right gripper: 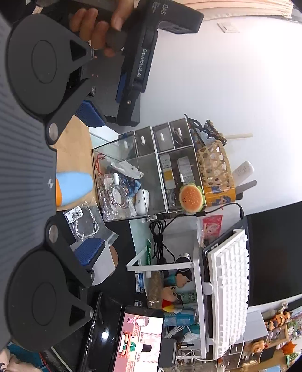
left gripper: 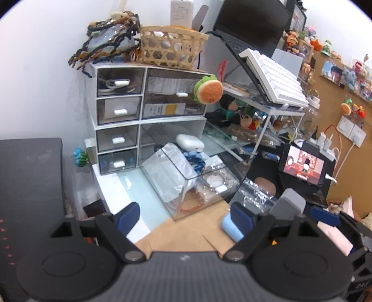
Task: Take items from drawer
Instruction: 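Move the right tool toward the open clear drawer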
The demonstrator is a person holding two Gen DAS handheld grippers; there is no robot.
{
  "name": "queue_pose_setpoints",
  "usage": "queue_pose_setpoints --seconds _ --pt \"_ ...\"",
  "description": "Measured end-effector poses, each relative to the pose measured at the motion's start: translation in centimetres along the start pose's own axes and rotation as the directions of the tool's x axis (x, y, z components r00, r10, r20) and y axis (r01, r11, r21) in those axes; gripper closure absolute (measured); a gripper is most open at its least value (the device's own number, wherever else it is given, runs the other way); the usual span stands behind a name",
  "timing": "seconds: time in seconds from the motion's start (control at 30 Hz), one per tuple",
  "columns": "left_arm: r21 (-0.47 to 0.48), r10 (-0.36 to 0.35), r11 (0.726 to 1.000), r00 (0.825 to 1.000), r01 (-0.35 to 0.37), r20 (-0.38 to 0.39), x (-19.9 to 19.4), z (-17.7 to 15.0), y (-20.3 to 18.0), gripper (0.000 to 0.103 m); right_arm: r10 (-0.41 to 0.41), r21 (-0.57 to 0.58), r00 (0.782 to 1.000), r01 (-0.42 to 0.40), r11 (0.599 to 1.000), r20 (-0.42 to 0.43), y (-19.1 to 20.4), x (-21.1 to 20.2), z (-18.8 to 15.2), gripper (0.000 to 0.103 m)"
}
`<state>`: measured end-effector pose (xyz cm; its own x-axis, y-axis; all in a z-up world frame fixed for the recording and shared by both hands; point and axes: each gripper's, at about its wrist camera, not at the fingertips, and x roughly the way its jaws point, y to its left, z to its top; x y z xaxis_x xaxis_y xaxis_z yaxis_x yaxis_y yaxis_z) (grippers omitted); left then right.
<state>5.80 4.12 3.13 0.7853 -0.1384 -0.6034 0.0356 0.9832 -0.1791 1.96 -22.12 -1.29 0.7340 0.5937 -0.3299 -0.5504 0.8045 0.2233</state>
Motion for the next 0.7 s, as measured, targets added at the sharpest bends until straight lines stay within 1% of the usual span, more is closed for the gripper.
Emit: queue_pose_setpoints --seconds 0.1,0.23,0.43,0.53,0.6,0.7 --pt "0.021 -0.014 1.000 0.999 0.013 0.043 0.1 0.6 0.0 0.014 -0.009 -0.007 1.000 0.009 1.000 -0.001 0.2 0.1 0.1 0.000" --pt "0.097 -0.038 0.995 0.995 0.029 0.092 0.4 1.6 -0.7 0.011 -0.028 -0.003 1.000 0.028 1.000 0.001 0.4 0.4 0.3 0.000" --pt "0.149 -0.086 0.986 0.991 0.071 0.102 1.4 2.3 -1.4 0.011 -0.057 0.004 0.998 0.057 0.998 0.010 0.7 0.9 0.9 0.000" --pt "0.173 -0.089 0.983 0.989 0.068 0.120 1.3 2.3 -1.2 0.010 -0.059 0.022 0.998 0.058 0.998 0.019 0.9 1.2 1.9 0.000" --pt "0.161 -0.112 0.983 0.984 0.090 0.136 1.1 2.0 -0.4 0.007 -0.072 0.017 0.997 0.071 0.997 0.033 1.2 1.1 2.6 0.000" --pt "0.129 -0.133 0.985 0.982 0.116 0.137 1.2 1.5 0.9 0.007 -0.085 0.009 0.995 0.084 0.996 0.044 1.7 1.3 3.4 0.000"
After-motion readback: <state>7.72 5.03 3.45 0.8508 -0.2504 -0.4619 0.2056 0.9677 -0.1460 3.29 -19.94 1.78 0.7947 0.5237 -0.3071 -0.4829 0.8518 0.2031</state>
